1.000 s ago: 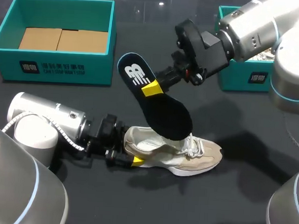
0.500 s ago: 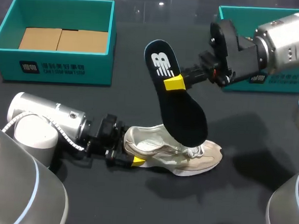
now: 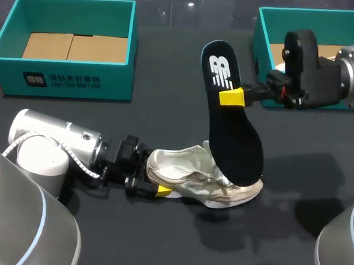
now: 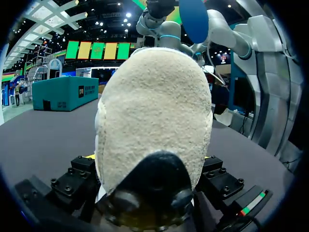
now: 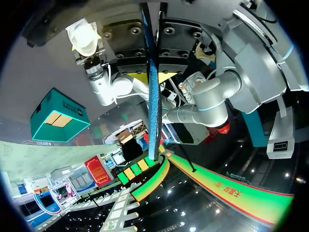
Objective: Take the shoe out of the shoebox, open the shoe tongue, remove and reinsert the insole, then place the shoe into the shoebox
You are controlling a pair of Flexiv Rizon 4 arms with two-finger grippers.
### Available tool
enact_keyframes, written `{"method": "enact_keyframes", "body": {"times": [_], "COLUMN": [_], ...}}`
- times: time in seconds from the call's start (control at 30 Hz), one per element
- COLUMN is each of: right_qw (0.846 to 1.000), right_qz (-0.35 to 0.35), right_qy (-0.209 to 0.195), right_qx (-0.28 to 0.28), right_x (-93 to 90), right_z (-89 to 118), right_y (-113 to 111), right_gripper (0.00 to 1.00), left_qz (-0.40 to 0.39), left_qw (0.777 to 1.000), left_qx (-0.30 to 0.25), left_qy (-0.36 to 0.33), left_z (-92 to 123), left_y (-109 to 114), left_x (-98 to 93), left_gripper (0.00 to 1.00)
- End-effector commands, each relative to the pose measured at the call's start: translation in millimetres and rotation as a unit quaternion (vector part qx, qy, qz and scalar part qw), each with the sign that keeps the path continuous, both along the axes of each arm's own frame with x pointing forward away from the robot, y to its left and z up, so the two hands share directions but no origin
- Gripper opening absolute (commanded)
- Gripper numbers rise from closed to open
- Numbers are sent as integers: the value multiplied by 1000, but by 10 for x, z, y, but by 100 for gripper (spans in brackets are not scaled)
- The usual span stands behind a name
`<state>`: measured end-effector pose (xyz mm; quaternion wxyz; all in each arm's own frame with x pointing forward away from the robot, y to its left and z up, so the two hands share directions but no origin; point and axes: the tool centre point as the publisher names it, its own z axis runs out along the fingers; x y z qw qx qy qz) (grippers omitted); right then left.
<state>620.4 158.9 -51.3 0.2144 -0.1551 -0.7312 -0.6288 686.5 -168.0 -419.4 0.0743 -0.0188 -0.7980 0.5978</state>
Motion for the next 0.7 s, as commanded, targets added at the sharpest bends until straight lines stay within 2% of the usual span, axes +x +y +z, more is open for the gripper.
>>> {"method": "enact_keyframes", "body": {"times": [0.03, 0.33, 0.43, 0.7], "right_qw": [997, 996, 996, 997], "right_qz": [-80, -88, -84, -75], "right_qy": [-12, -24, -34, -23], "right_qx": [-15, -9, -16, -15], "right_x": [-261, -212, -252, -335], "right_z": [32, 72, 93, 107], "right_y": [-155, -199, -269, -359], "right_gripper": [0, 0, 0, 0], "left_qz": [0, 0, 0, 0], "left_qw": [1000, 1000, 1000, 1000], "left_qx": [1, 1, 1, 1], "left_qy": [0, 0, 0, 0], "left_z": [-7, -7, -7, -7], "left_y": [-3, -3, -3, -3], "left_x": [1, 1, 1, 1], "left_gripper": [0, 0, 0, 0]}}
